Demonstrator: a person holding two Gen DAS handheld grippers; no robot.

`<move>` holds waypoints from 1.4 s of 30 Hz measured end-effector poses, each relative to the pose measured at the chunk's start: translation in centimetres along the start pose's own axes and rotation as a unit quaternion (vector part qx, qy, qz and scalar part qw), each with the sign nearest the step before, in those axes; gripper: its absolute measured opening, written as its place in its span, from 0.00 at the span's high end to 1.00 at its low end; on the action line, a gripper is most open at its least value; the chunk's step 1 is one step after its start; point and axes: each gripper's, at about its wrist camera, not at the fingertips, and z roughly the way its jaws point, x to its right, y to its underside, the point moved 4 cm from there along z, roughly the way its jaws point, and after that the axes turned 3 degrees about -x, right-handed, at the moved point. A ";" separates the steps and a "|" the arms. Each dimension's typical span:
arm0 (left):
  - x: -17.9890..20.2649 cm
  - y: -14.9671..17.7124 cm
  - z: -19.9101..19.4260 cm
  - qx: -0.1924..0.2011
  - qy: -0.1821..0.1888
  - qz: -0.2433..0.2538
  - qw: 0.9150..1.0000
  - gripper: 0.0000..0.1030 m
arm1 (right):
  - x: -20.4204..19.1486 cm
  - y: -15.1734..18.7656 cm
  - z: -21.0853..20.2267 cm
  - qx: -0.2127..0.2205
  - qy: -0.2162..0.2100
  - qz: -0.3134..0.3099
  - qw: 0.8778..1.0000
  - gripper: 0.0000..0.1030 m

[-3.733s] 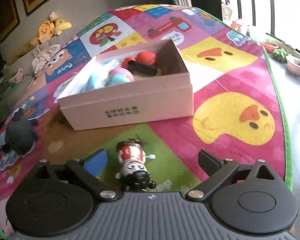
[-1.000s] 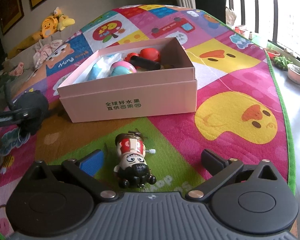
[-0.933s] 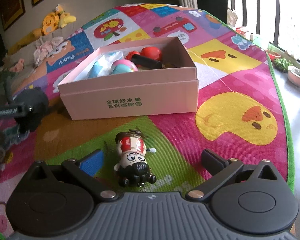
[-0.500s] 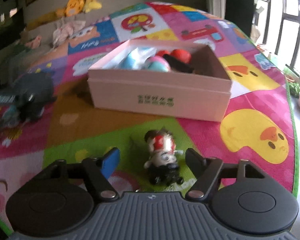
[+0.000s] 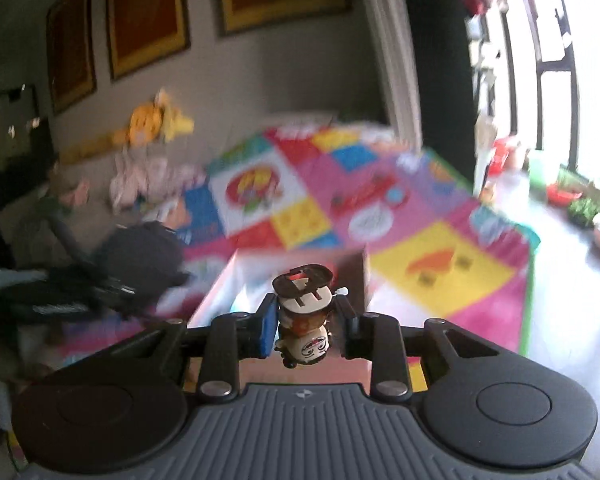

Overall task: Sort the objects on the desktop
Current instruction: 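Lift the plush cat and wind-up figure and carry both over the pink box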

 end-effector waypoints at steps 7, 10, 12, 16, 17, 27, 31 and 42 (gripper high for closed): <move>2.4 -2.4 7.4 -0.016 0.050 -0.040 0.998 0.29 | 1.9 0.1 0.0 0.006 0.026 0.001 1.000 0.72; 2.1 -1.3 9.2 -0.050 0.051 -0.047 0.996 0.23 | 2.5 0.9 0.7 -0.004 0.028 0.007 1.000 0.72; 1.3 -0.2 9.0 -0.059 0.035 -0.047 0.997 0.16 | 2.7 1.4 1.4 -0.011 0.030 0.013 0.999 0.72; -0.9 2.1 6.3 -0.054 -0.001 -0.040 0.998 0.08 | 3.2 1.7 2.2 -0.020 0.029 0.020 0.999 0.72; -1.3 2.9 5.3 -0.051 -0.011 -0.033 0.998 0.07 | 3.2 1.6 2.3 -0.021 0.028 0.021 0.999 0.72; -4.4 9.1 -1.4 -0.065 -0.050 -0.053 0.995 0.05 | -1.0 -4.9 6.7 -0.013 -0.028 0.004 1.000 0.72; -5.0 10.3 -2.4 -0.063 -0.039 -0.076 0.994 0.03 | -3.8 -8.4 11.4 -0.026 -0.071 0.040 0.996 0.72; -7.5 12.7 -3.2 -0.064 -0.028 -0.138 0.988 0.03 | -3.9 -5.4 18.3 -0.114 -0.004 0.050 0.992 0.67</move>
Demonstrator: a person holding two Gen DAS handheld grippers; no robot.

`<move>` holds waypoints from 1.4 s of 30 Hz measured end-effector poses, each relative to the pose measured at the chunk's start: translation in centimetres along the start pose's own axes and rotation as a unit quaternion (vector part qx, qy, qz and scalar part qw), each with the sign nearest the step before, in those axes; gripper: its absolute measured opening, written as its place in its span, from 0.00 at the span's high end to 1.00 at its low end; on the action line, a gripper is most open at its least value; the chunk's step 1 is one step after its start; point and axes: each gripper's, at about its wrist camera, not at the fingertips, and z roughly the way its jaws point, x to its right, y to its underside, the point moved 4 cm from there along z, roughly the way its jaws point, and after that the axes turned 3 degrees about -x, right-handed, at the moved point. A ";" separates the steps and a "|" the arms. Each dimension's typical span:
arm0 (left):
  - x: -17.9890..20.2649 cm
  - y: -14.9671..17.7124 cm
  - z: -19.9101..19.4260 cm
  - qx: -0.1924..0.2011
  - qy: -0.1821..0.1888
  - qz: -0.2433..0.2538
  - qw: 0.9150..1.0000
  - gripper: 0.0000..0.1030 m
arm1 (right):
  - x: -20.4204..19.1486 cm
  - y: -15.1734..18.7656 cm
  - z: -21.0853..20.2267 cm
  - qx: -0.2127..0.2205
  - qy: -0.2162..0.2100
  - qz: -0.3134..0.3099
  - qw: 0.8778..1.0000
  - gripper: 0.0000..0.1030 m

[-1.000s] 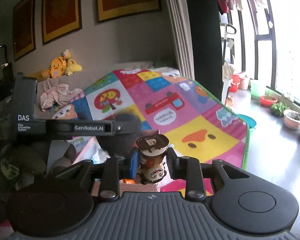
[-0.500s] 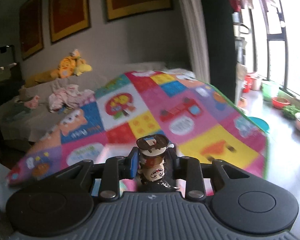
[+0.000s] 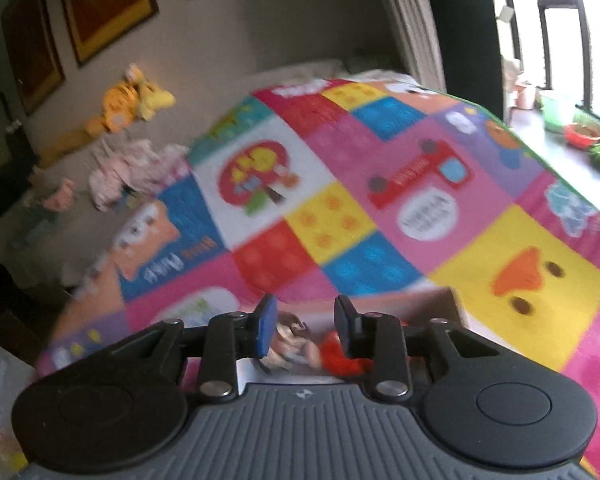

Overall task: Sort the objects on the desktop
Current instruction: 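Lift the plush cat and wind-up figure and carry both over the pink box, then lower the cat and figure into the pink box and open both grippers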

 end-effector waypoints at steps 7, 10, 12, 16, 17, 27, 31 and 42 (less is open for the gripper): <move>0.3 0.1 -0.2 0.006 0.010 0.002 1.000 0.02 | 4.3 4.2 -3.4 -0.058 0.047 -0.014 0.997 0.66; 0.5 0.0 0.1 0.001 0.011 -0.004 1.000 0.02 | 4.9 5.9 -4.5 -0.080 0.032 -0.017 0.996 0.66; 0.8 0.0 0.3 -0.003 0.016 -0.006 1.000 0.02 | 5.0 6.8 -4.0 -0.098 0.026 -0.013 0.995 0.66; 1.8 0.1 0.2 -0.005 0.021 0.006 1.000 0.02 | 5.3 7.2 -0.9 -0.139 0.001 0.033 0.990 0.65; 1.9 0.1 0.1 -0.006 0.022 0.006 1.000 0.02 | 5.1 7.0 -0.1 -0.144 -0.015 0.051 0.988 0.65; 1.7 0.0 0.4 -0.011 0.010 -0.002 1.000 0.02 | 3.1 4.4 3.9 -0.132 -0.123 0.128 0.975 0.65; 2.1 -0.5 0.8 -0.014 -0.006 0.018 1.000 0.02 | 3.5 4.8 2.9 -0.125 -0.112 0.118 0.979 0.65; 5.4 -3.0 5.5 -0.011 -0.080 0.130 0.988 0.01 | 6.7 9.1 -7.0 -0.002 -0.041 0.030 0.999 0.00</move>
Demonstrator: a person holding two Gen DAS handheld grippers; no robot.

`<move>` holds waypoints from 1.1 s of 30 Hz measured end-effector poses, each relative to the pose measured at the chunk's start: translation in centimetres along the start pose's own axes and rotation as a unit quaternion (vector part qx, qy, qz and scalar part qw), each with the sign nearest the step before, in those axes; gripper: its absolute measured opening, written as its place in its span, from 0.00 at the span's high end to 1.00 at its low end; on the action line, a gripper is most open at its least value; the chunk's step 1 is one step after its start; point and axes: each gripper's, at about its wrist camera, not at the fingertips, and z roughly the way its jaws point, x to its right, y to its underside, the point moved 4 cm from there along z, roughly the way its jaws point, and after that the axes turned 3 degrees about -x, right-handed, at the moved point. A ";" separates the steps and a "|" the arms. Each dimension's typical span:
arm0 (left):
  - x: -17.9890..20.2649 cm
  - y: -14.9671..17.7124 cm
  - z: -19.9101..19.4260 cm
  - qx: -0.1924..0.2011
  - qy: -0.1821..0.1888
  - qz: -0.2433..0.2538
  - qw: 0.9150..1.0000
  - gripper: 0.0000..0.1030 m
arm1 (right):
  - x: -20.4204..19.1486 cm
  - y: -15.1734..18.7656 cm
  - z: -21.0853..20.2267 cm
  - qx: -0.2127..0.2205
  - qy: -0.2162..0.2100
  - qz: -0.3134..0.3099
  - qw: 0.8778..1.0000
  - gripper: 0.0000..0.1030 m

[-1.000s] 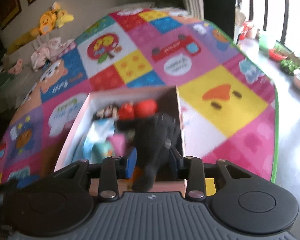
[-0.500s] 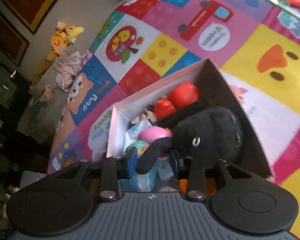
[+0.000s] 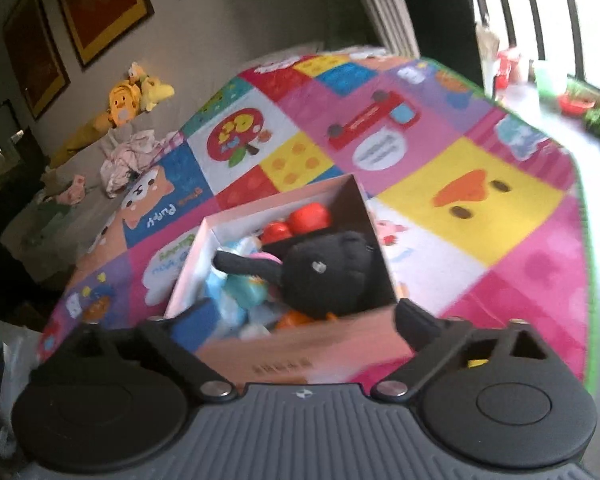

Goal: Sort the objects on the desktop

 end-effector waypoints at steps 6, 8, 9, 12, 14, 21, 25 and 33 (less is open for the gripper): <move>-0.6 -2.6 1.1 0.022 -0.041 0.012 0.999 0.00 | 0.9 2.9 -0.2 -0.007 0.031 -0.020 0.999 0.00; -0.8 -3.6 1.6 0.036 -0.059 0.019 0.997 0.00 | 0.7 3.3 0.8 -0.010 0.038 -0.032 0.999 0.00; -0.8 -4.0 1.9 0.036 -0.061 0.019 0.997 0.00 | 0.6 3.3 1.5 -0.009 0.045 -0.043 0.998 0.00; -1.3 -5.0 2.5 0.036 -0.078 0.021 0.996 0.00 | 0.5 2.6 4.1 -0.002 0.100 -0.085 0.991 0.00; -1.9 -5.1 2.8 0.033 -0.088 0.020 0.995 0.00 | 0.7 1.9 5.8 -0.001 0.133 -0.097 0.986 0.00; -4.4 -5.0 4.5 0.033 -0.126 0.002 0.992 0.00 | -0.5 0.1 10.0 0.000 0.143 -0.113 0.983 0.00; -5.7 -5.0 5.0 0.023 -0.135 -0.013 0.990 0.00 | -1.1 0.4 11.3 -0.005 0.157 -0.107 0.982 0.00; -5.2 0.0 -1.7 -0.016 -0.054 -0.070 0.996 0.00 | -2.8 5.4 9.3 -0.055 0.152 -0.065 0.985 0.00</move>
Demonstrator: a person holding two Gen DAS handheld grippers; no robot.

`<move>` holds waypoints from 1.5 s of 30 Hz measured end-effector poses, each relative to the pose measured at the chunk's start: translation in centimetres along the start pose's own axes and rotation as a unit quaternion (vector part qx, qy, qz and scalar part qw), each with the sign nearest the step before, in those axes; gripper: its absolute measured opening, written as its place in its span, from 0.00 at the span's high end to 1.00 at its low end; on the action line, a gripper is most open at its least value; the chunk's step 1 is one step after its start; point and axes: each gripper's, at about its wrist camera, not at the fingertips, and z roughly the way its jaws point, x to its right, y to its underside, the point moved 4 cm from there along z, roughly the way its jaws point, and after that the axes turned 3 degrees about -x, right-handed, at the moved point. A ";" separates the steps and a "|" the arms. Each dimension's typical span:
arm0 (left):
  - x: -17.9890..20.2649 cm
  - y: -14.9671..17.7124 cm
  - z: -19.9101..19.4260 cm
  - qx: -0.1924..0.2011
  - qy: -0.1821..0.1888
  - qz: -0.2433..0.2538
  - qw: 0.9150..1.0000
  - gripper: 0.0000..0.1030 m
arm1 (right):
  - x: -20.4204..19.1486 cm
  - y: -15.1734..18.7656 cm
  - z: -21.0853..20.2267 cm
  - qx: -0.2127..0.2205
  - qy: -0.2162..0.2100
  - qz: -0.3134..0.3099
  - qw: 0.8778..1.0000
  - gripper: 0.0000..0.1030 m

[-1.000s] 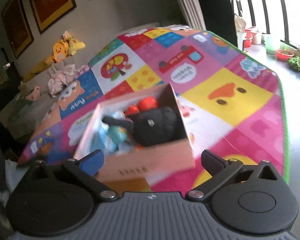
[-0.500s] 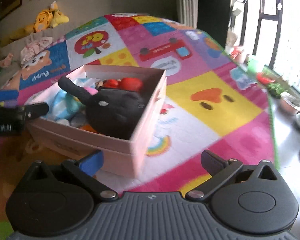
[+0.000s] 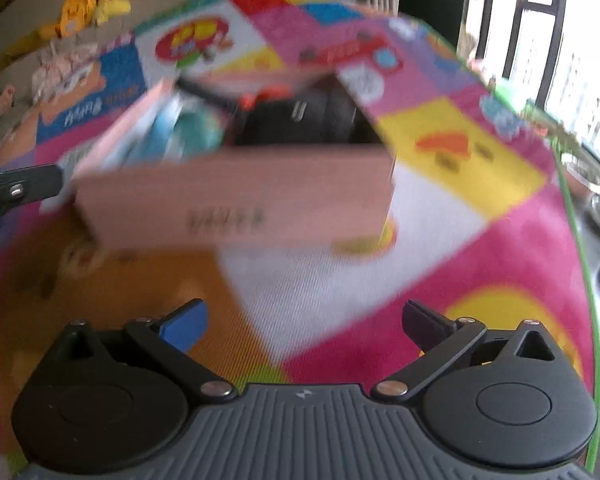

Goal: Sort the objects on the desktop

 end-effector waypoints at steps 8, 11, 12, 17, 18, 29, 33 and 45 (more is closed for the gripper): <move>0.7 4.6 -0.1 -0.053 -0.037 0.009 0.998 0.00 | -1.4 1.6 -1.6 0.021 0.038 -0.019 0.999 0.00; 1.1 4.9 0.4 -0.055 -0.043 0.010 0.997 0.00 | -1.6 1.8 -1.8 0.026 0.040 -0.029 0.998 0.00; 1.1 4.9 0.5 -0.052 -0.050 0.008 0.997 0.00 | -1.5 1.8 -1.8 0.026 0.037 -0.026 0.999 0.00; 1.5 5.0 0.4 -0.047 -0.076 -0.011 0.996 0.00 | 0.1 2.3 -1.8 0.022 -0.009 0.011 1.000 0.00; 1.5 5.0 0.4 -0.047 -0.083 -0.015 0.995 0.00 | 0.0 2.4 -1.8 0.022 -0.009 0.001 1.000 0.00; 1.6 5.1 0.3 -0.046 -0.094 -0.023 0.994 0.00 | 0.0 2.5 -1.6 0.044 -0.012 -0.005 0.999 0.00; 1.6 5.1 0.3 -0.046 -0.094 -0.022 0.994 0.00 | -0.1 2.5 -1.6 0.044 -0.012 -0.004 0.999 0.00; 1.7 5.1 0.3 -0.046 -0.094 -0.023 0.994 0.00 | 0.0 2.5 -1.6 0.044 -0.012 -0.005 0.999 0.00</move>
